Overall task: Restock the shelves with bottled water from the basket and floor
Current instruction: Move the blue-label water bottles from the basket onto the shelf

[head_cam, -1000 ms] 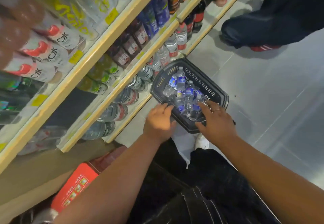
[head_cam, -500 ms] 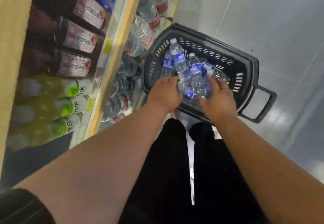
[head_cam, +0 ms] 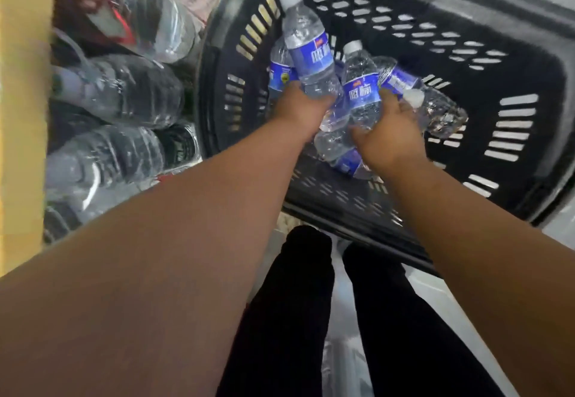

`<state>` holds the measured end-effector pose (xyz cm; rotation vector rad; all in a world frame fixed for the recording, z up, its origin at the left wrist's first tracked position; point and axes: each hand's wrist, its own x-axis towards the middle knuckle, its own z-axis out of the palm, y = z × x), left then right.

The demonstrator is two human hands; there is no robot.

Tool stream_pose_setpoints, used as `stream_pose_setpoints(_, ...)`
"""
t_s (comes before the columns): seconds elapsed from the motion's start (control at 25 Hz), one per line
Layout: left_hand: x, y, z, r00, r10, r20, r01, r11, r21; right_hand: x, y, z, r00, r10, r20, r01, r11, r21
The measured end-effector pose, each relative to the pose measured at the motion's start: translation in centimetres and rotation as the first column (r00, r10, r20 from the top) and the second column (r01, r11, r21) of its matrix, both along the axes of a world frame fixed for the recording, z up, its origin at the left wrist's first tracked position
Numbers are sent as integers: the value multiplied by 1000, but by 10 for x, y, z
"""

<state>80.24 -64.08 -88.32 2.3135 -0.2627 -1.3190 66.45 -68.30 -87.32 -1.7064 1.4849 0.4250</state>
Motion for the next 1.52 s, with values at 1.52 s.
stream_pose_setpoints(1.52,-106,197,563,896,343,-281,-433,814,-388,-65,84,549,825,-61,561,-104,961,258)
